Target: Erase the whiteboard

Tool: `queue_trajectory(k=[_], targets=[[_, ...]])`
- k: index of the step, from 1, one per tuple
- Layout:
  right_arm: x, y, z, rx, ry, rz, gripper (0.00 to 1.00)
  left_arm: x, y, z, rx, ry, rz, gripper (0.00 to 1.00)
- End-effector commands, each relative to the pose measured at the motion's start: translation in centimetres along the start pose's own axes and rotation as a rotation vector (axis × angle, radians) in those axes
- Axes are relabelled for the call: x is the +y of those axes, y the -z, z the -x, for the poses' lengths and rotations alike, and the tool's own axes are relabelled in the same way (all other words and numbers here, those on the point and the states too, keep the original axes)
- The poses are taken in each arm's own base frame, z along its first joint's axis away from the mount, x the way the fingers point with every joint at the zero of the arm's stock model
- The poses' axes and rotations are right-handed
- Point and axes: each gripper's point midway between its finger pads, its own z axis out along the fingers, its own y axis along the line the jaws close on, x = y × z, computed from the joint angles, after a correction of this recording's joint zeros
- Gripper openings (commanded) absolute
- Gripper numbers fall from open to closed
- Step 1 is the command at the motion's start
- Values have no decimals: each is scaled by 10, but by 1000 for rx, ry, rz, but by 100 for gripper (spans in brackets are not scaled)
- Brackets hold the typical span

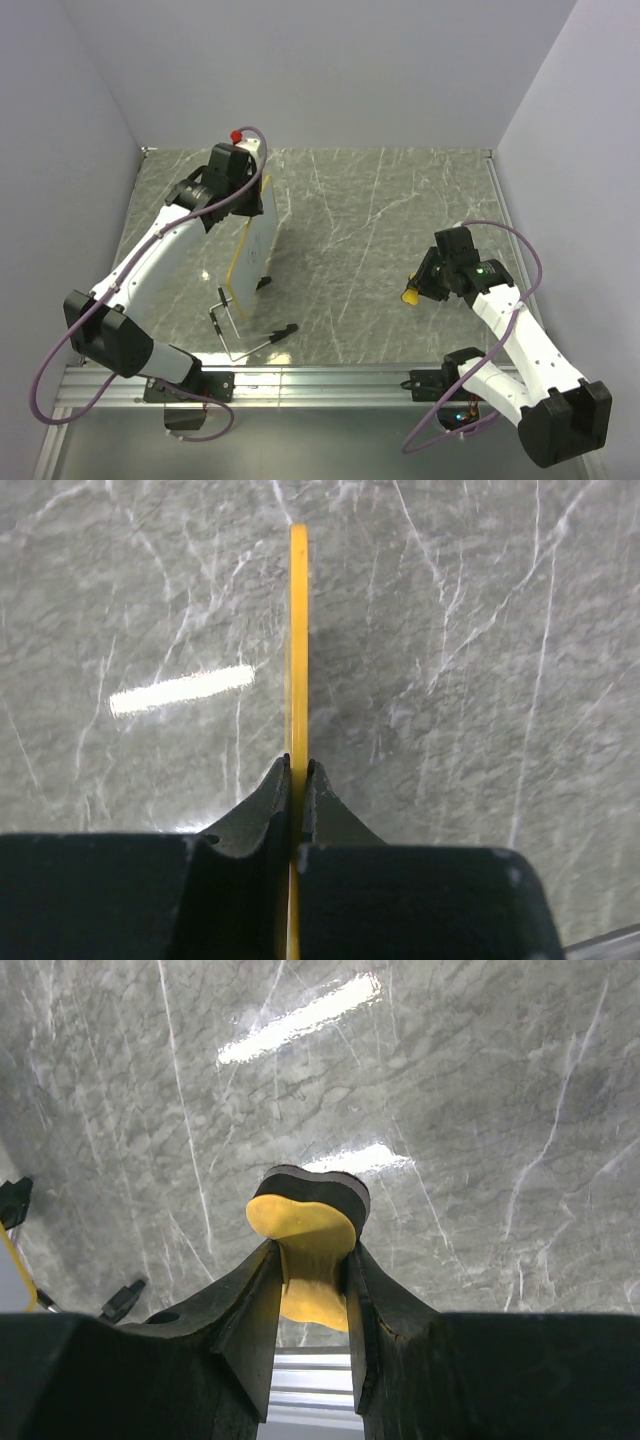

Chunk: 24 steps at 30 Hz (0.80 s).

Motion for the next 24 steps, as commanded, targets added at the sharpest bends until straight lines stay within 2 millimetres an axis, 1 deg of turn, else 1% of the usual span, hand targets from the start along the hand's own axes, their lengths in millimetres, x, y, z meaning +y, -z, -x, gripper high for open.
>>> queue_trajectory(k=[1, 5, 7, 10, 11, 13, 14, 20, 22, 24], targets=[[9, 3, 12, -39, 8, 31, 0, -6, 17, 15, -8, 130, -1, 0], [10, 3, 12, -38, 14, 32, 0, -19, 26, 16, -1, 264, -45, 0], [10, 2, 12, -37, 14, 33, 0, -17, 27, 13, 11, 297, -29, 0], [7, 1, 9, -32, 19, 30, 0, -12, 21, -1, 48, 299, 3, 0], [6, 0, 8, -29, 20, 26, 0, -9, 15, -14, 85, 288, 21, 0], [4, 0, 7, -30, 23, 25, 0, -4, 10, -24, 107, 287, 46, 0], [3, 0, 6, -28, 26, 20, 0, -3, 5, -35, 133, 293, 59, 0], [-3, 0, 3, -29, 37, 5, 0, -8, -2, -59, 191, 307, 125, 0], [-2, 0, 2, -28, 41, 14, 0, -10, -7, -69, 231, 300, 149, 0], [-3, 0, 2, -28, 43, 9, 0, -13, -10, -74, 252, 312, 153, 0]])
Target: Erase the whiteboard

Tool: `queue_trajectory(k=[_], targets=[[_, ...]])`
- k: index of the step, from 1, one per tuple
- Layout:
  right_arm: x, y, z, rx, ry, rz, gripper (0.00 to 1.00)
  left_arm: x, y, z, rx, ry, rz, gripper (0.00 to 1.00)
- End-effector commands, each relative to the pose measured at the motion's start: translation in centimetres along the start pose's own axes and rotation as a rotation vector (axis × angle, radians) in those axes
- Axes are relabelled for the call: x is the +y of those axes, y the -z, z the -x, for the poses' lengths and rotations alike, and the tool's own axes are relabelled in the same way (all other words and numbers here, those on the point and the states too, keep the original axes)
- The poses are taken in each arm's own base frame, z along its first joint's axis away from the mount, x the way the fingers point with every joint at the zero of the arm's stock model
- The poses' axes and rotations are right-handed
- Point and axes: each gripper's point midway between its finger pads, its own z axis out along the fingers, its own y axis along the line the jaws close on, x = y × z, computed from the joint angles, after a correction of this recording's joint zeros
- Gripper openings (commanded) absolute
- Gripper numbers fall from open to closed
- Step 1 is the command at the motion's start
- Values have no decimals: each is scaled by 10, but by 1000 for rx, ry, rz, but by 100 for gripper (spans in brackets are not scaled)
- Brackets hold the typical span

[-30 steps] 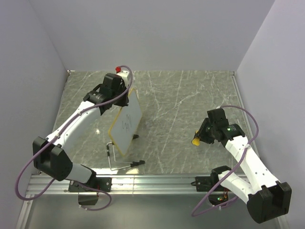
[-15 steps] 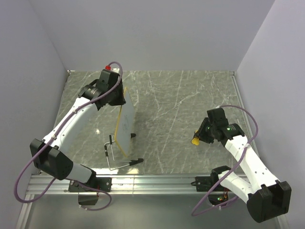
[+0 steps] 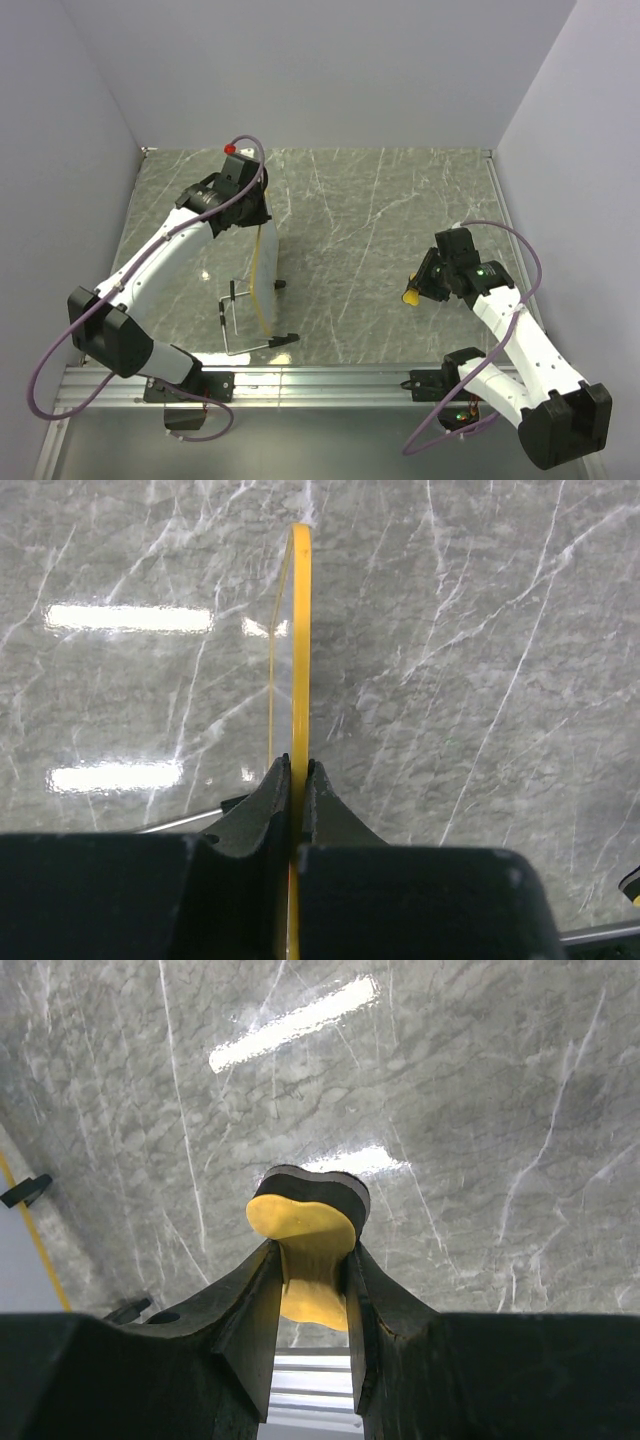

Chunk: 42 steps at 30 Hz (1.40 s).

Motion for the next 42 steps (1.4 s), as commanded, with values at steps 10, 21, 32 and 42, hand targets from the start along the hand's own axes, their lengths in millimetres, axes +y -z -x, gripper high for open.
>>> queue_trajectory(k=[10, 21, 32, 42], targets=[[0, 2, 5, -28, 19, 9, 0, 13, -25, -70, 244, -18, 118, 14], [0, 0, 7, -29, 13, 8, 0, 39, -20, -96, 327, -61, 210, 18], [0, -3, 10, -32, 12, 7, 0, 53, -21, -116, 425, -107, 270, 0], [2, -6, 12, -30, 5, 14, 0, 28, 15, -34, 183, -37, 253, 0]])
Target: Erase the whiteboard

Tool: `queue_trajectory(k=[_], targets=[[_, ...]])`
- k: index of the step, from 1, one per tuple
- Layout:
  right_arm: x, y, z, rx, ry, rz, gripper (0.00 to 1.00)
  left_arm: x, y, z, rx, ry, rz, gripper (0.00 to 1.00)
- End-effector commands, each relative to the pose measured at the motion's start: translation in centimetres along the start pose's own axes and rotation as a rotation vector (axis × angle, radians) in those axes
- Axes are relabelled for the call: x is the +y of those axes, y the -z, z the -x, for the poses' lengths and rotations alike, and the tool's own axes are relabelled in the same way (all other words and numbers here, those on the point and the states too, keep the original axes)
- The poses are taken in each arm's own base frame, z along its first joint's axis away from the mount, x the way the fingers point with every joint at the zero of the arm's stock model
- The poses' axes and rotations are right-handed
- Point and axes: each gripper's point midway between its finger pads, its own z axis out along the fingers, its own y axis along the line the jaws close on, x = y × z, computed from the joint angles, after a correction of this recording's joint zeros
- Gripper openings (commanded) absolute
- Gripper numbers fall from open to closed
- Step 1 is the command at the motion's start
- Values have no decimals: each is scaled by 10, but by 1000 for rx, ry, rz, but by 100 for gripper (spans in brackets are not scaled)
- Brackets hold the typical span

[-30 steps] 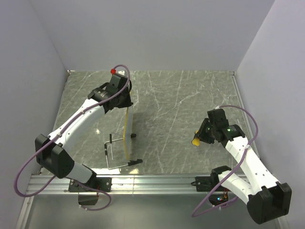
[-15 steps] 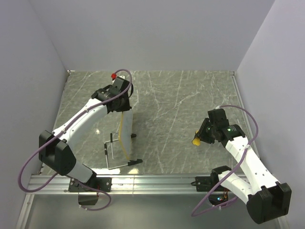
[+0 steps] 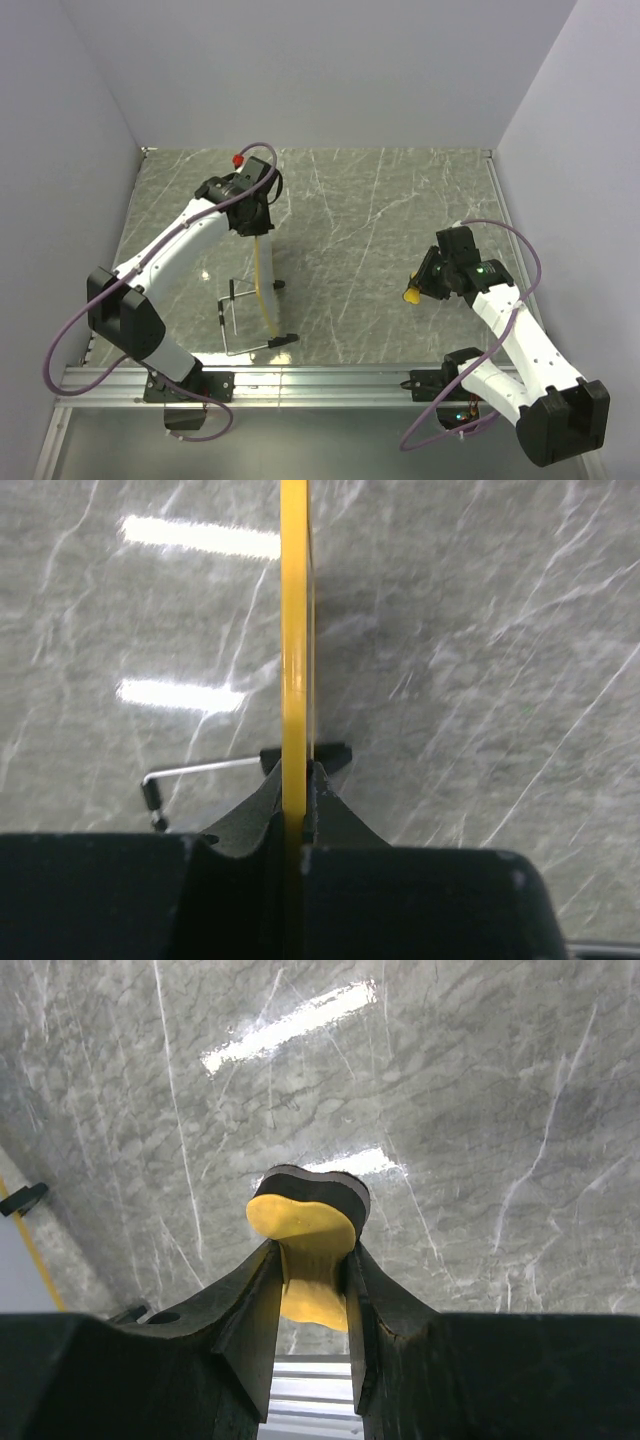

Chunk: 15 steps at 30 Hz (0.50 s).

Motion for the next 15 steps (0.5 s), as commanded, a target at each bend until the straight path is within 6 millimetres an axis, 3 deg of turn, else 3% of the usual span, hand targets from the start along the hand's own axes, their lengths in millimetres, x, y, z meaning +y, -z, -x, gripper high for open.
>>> queue_trajectory(k=[1, 4, 7, 11, 15], targets=[[4, -3, 7, -24, 6, 21, 0, 12, 30, 2, 40, -10, 70, 0], [5, -4, 7, -25, 4, 25, 0, 8, 52, 26, -24, 35, 61, 0], [5, -4, 7, -24, 7, 25, 0, 8, 65, 31, -38, 74, 52, 0], [6, -5, 8, -23, 11, 25, 0, 11, 72, 17, -33, 153, 23, 0], [6, -6, 8, -20, 14, 26, 0, 20, 76, -17, -22, 225, -13, 0]])
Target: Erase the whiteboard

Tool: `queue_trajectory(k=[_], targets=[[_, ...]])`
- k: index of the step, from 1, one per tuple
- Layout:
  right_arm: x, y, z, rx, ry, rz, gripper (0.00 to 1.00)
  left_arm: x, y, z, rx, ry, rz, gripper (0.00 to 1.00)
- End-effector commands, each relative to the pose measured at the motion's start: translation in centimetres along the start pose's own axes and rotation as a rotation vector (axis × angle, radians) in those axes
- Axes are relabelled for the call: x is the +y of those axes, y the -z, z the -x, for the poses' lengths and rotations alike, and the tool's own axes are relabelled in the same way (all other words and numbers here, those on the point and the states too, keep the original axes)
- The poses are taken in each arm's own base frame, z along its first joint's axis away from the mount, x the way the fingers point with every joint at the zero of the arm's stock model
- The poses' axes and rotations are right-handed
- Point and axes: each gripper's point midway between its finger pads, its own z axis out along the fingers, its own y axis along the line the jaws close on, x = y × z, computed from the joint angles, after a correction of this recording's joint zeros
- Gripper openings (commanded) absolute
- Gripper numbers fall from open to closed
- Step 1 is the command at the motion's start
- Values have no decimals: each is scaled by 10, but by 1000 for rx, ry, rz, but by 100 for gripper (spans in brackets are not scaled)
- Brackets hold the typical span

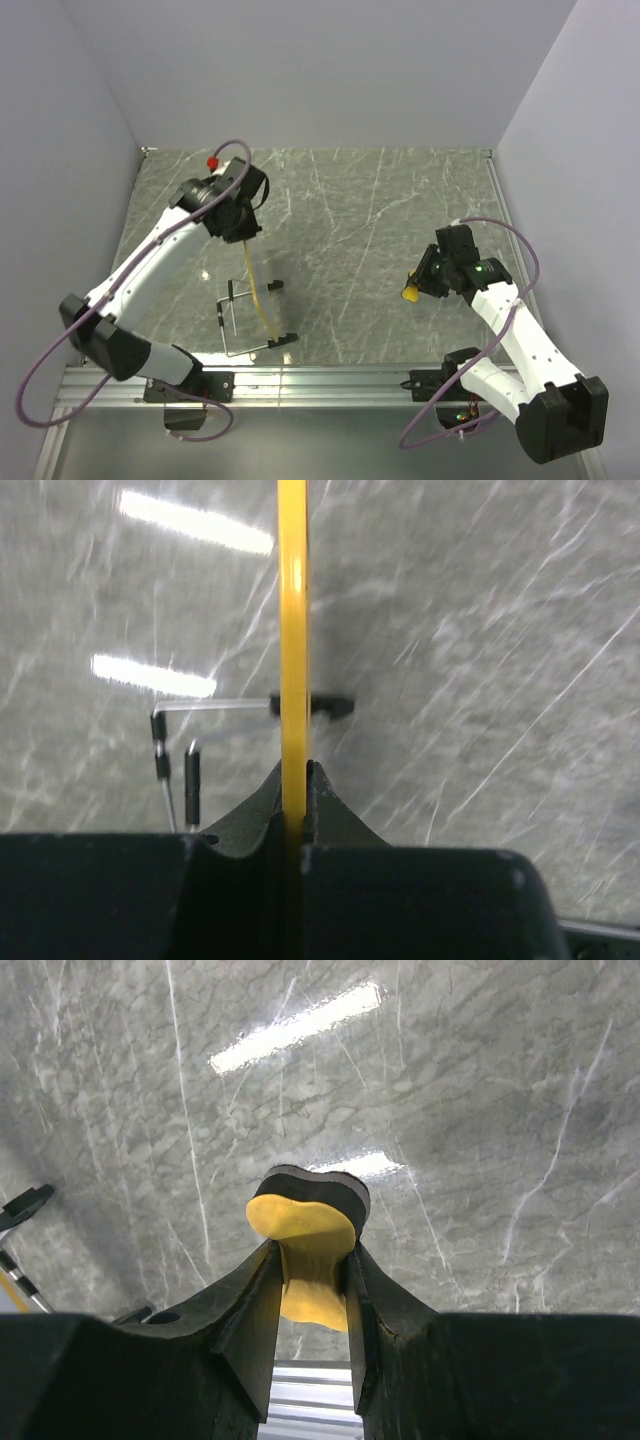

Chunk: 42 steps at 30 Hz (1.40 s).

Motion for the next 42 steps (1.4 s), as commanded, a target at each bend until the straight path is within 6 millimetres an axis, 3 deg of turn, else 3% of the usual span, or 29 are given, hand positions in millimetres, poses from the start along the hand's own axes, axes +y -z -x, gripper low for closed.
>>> queue_trajectory(k=[1, 5, 10, 14, 17, 22, 31, 34, 37, 38, 40, 42], targets=[[1, -3, 5, -12, 16, 9, 0, 7, 18, -20, -7, 111, -56, 0], [1, -4, 5, -5, 24, 9, 0, 12, 9, -48, 21, 151, -101, 0], [1, -3, 5, 2, 41, 3, 0, 8, 14, -63, 16, 237, -221, 0], [0, -2, 3, 4, 44, 1, 0, 17, 7, -76, 7, 258, -207, 0], [-1, -2, 1, 9, 44, 7, 0, 29, -4, -92, 6, 285, -182, 0], [1, -1, 0, 11, 46, 19, 0, 26, -28, -113, -13, 312, -257, 0], [6, 4, 3, -15, 49, 54, 0, -9, -27, -103, -170, 175, -536, 0], [10, 5, 4, -17, 53, 73, 0, -29, -25, -96, -187, 84, -606, 0], [39, 17, 9, -41, 92, 240, 0, -48, -40, -98, -153, -10, -600, 0], [63, 30, 10, -53, 118, 377, 0, -52, -42, -96, -152, -41, -601, 0], [82, 42, 11, -61, 136, 480, 0, -68, -41, -87, -158, -68, -623, 0], [103, 54, 14, -55, 145, 581, 0, -74, -55, -89, -122, -108, -590, 0]])
